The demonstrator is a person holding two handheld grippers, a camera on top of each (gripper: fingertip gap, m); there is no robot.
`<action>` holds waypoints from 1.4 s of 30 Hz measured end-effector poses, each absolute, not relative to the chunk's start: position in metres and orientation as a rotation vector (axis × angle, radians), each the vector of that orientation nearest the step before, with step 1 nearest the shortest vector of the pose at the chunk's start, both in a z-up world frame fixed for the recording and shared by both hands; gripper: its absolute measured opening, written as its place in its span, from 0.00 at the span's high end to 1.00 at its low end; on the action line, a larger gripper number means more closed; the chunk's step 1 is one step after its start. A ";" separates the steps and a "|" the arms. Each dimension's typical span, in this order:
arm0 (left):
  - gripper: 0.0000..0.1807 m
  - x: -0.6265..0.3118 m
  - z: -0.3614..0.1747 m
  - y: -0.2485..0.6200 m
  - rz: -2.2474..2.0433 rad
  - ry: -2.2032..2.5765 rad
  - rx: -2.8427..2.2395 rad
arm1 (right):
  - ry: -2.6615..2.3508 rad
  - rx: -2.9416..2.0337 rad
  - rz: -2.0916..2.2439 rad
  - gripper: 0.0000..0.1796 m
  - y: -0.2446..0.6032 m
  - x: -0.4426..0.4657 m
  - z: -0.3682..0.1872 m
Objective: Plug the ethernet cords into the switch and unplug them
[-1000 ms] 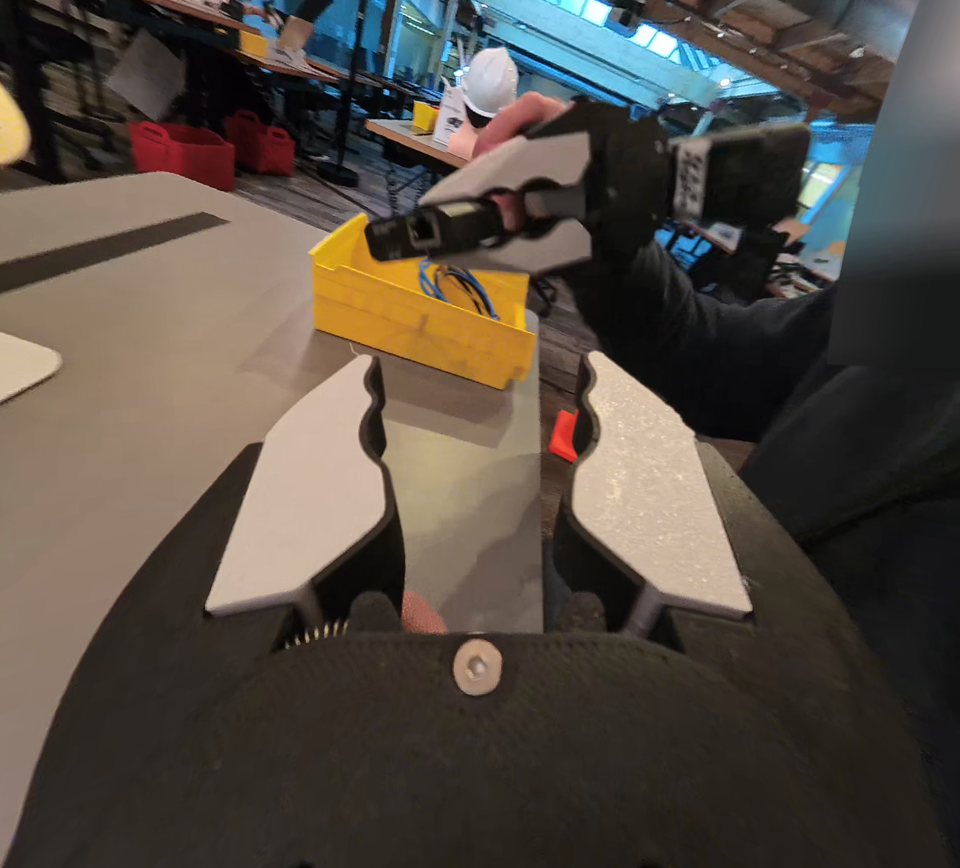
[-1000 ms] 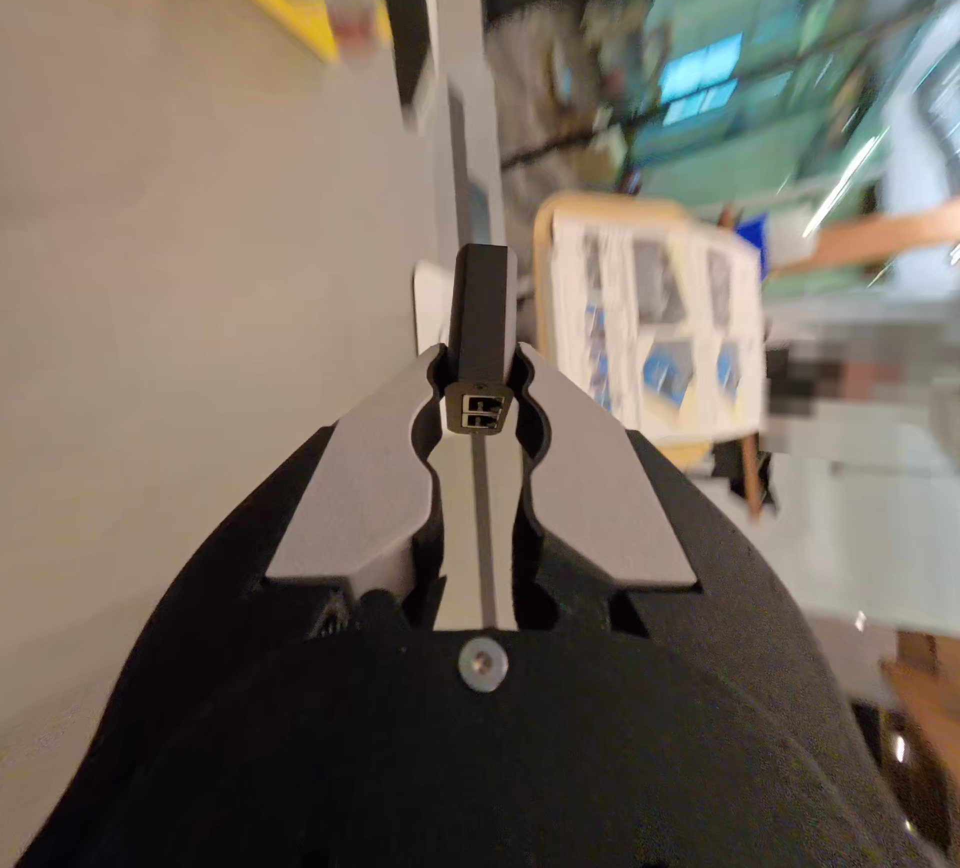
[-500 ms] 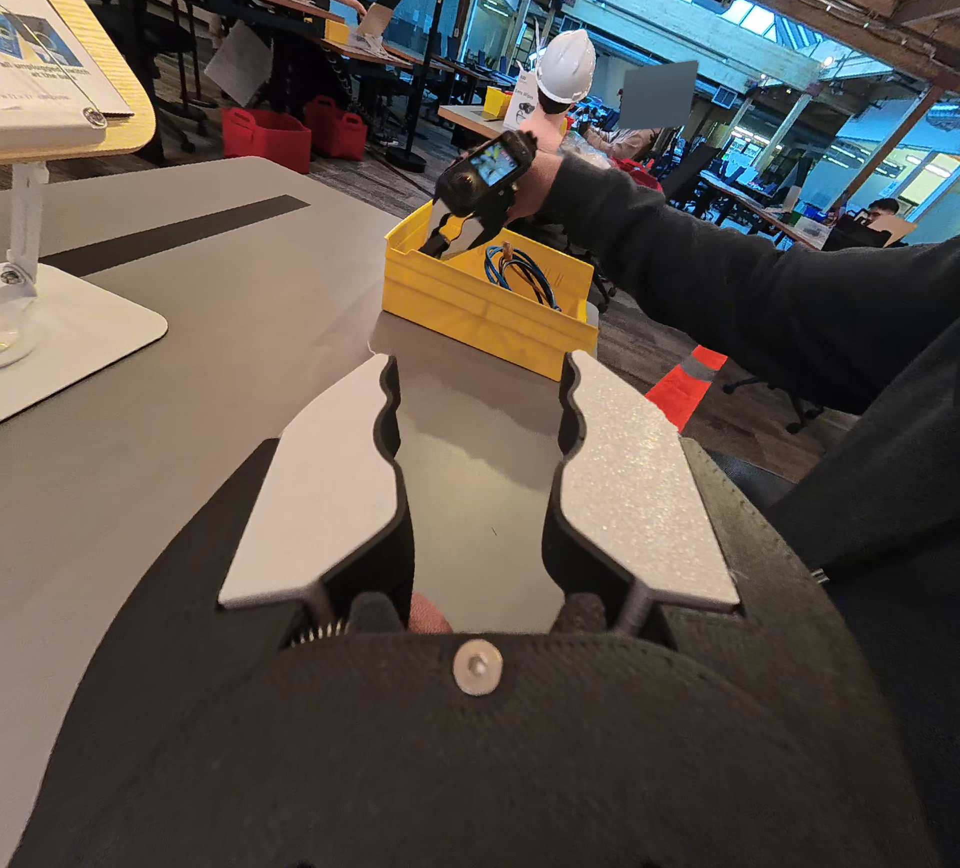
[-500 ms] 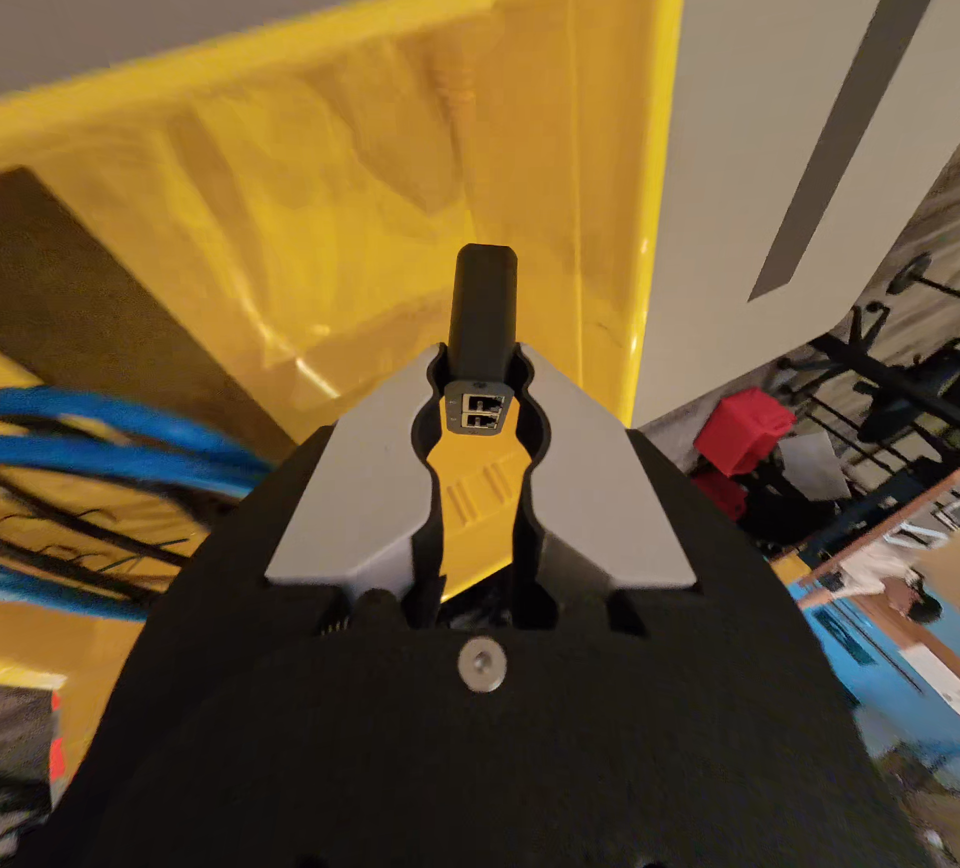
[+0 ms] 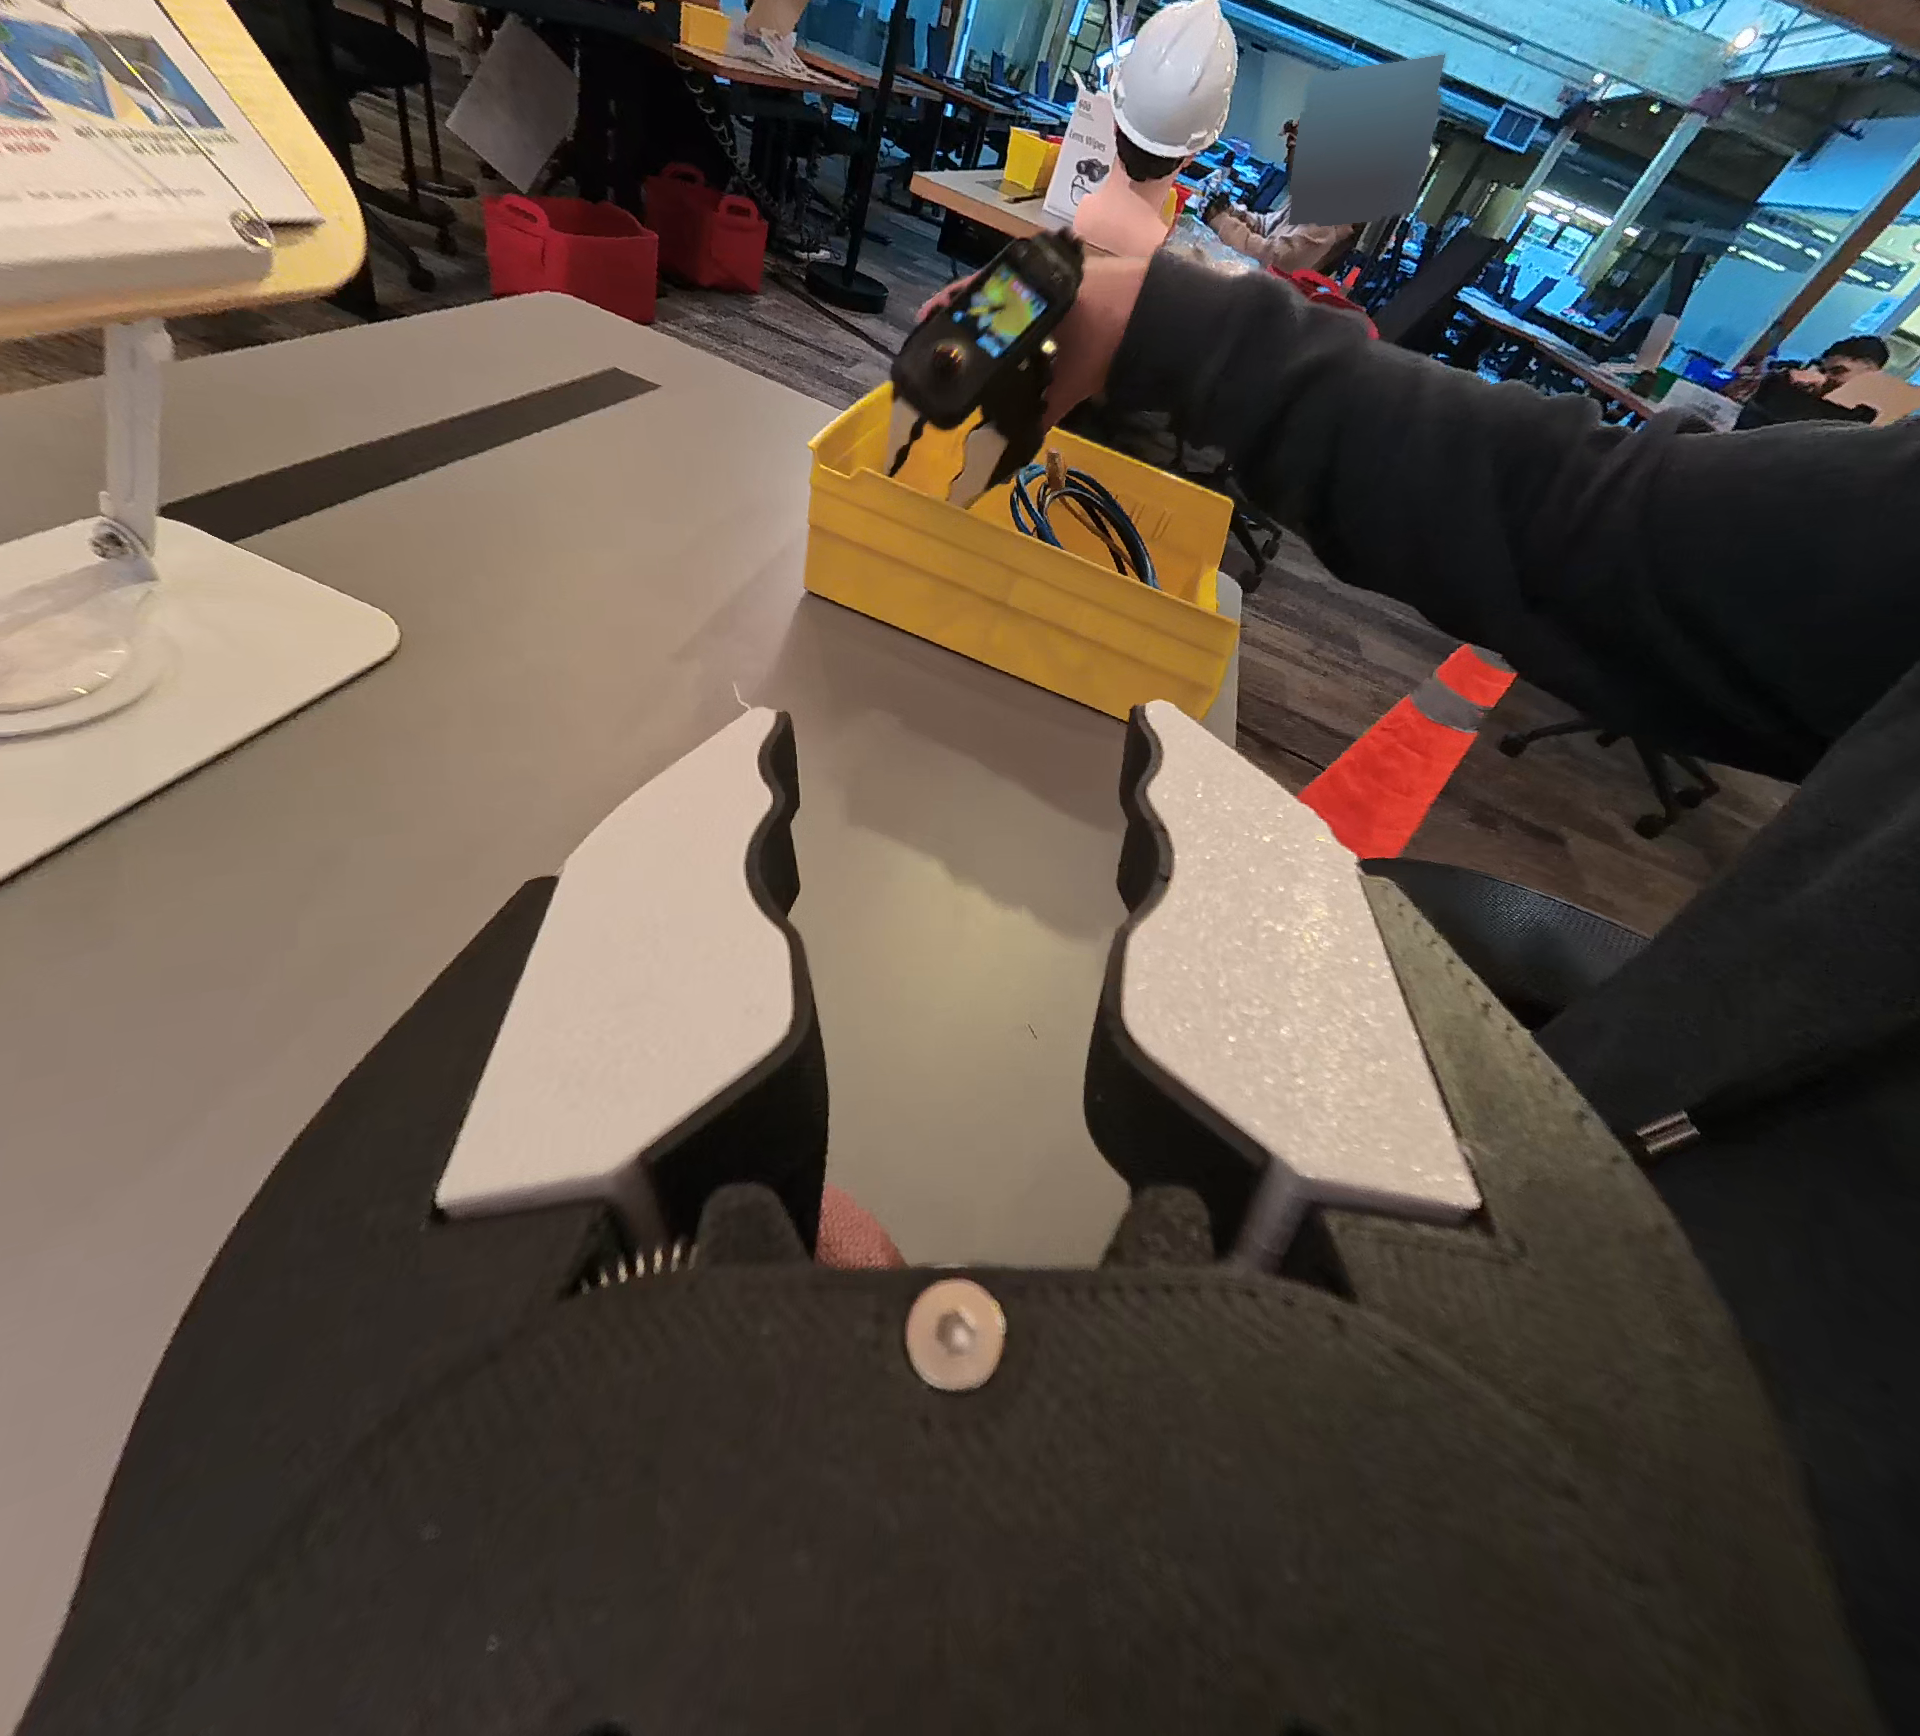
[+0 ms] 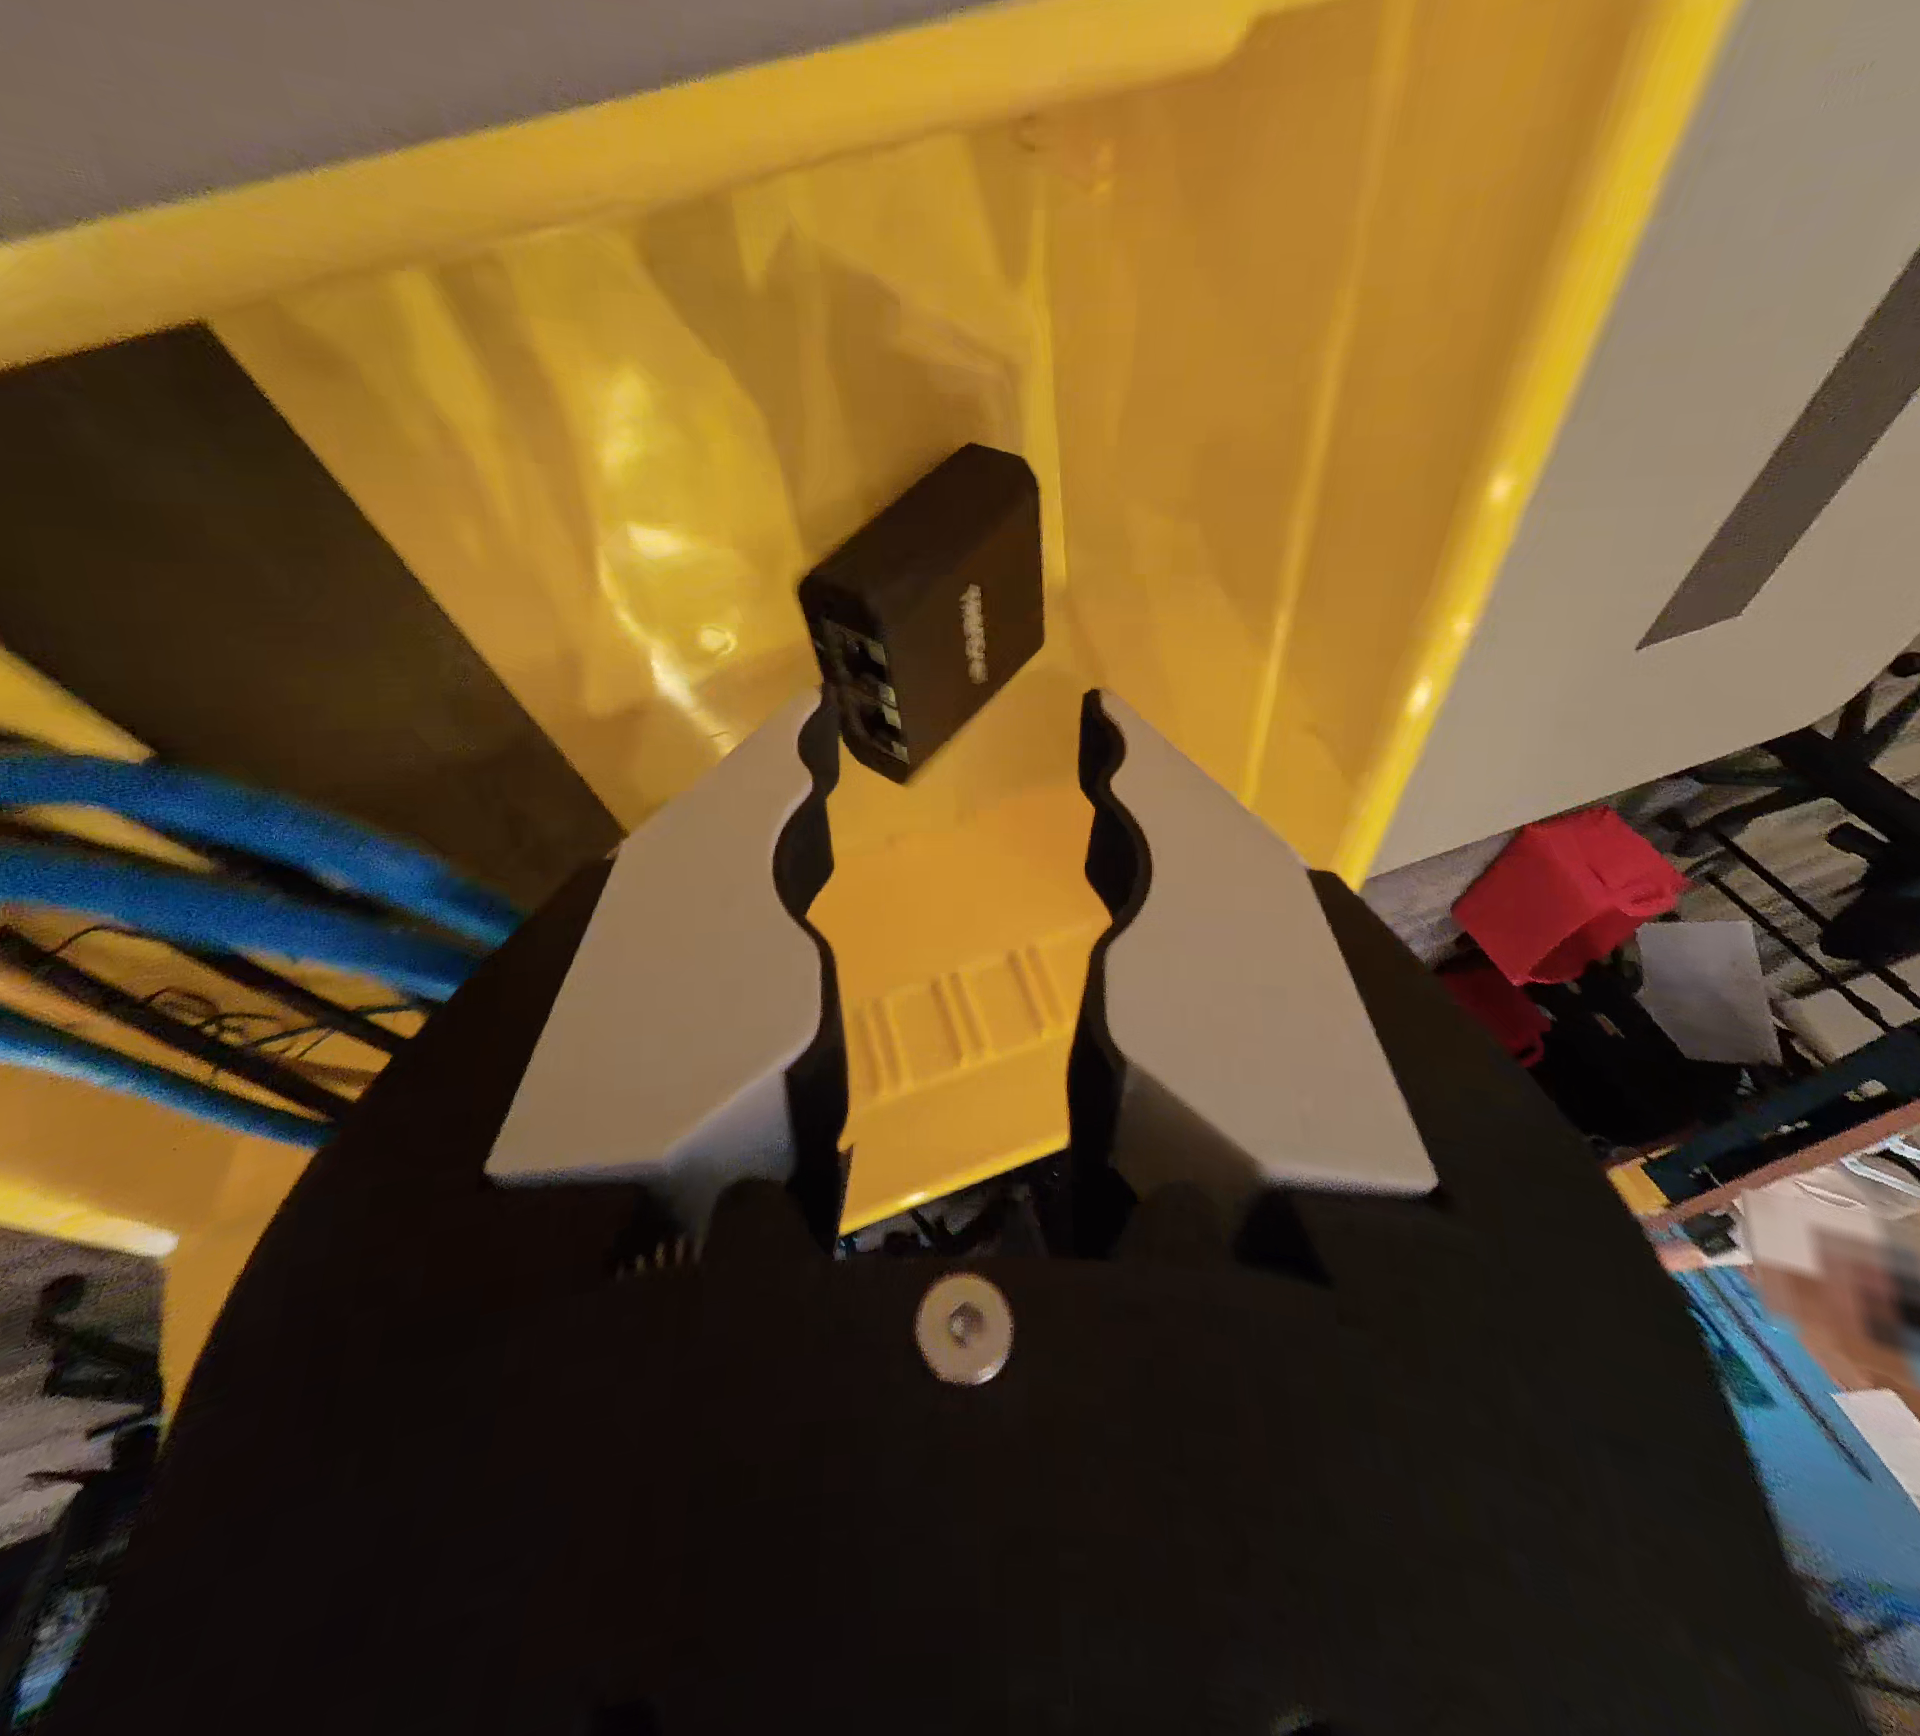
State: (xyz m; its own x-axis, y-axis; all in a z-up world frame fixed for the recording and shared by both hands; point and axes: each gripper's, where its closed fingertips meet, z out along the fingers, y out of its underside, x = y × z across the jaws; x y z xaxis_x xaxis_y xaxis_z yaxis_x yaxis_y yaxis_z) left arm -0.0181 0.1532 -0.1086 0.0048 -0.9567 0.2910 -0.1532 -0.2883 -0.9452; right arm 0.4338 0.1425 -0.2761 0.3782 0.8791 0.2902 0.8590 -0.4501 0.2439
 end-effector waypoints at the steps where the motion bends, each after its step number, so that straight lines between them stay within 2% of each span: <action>1: 0.67 -0.019 -0.106 0.154 -1.355 1.180 -1.532 | 1.610 2.583 0.580 0.73 0.141 0.432 -0.269; 5: 0.67 -0.030 -0.101 0.164 -1.236 1.196 -1.555 | 1.568 2.713 0.605 0.74 0.138 0.429 -0.228; 10: 0.65 -0.094 -0.097 0.209 -0.672 1.213 -1.621 | 1.294 3.041 0.750 0.74 0.114 0.458 -0.174; 13: 0.63 -0.163 -0.104 0.242 -0.351 1.135 -1.746 | 1.077 3.295 0.633 0.72 0.085 0.474 -0.167; 19: 0.57 -0.327 -0.158 0.277 0.055 0.864 -2.070 | 0.651 3.581 0.364 0.67 0.020 0.498 -0.194; 24: 0.51 -0.422 -0.204 0.277 0.111 0.601 -2.259 | 0.440 3.600 0.113 0.65 -0.014 0.495 -0.237; 26: 0.47 -0.437 -0.225 0.274 0.079 0.561 -2.335 | 0.419 3.588 0.086 0.66 -0.018 0.495 -0.252; 31: 0.50 -0.436 -0.245 0.274 -0.007 0.537 -2.398 | 0.371 3.619 -0.064 0.76 -0.011 0.481 -0.275; 35: 0.48 -0.434 -0.271 0.270 0.011 0.587 -2.477 | 0.323 3.666 -0.112 0.77 -0.005 0.476 -0.278; 38: 0.54 -0.438 -0.286 0.263 0.058 0.615 -2.539 | 0.296 3.703 -0.195 0.75 0.001 0.467 -0.277; 40: 0.67 -0.439 -0.288 0.264 0.085 0.650 -2.527 | 0.271 3.725 -0.231 0.74 0.005 0.461 -0.276; 41: 0.77 -0.439 -0.290 0.264 0.071 0.649 -2.530 | 0.267 3.736 -0.249 0.73 0.008 0.457 -0.276; 42: 0.82 -0.437 -0.291 0.264 0.022 0.638 -2.534 | 0.259 3.750 -0.273 0.73 0.010 0.452 -0.275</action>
State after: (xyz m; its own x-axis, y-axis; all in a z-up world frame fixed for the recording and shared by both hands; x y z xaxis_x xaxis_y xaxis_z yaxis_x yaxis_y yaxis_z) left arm -0.4367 0.2641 -0.2914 0.8888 -0.4369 -0.1383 -0.4455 -0.7527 -0.4847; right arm 0.4523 0.0103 -0.2754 0.9819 0.1665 -0.0900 0.0815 -0.8011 -0.5929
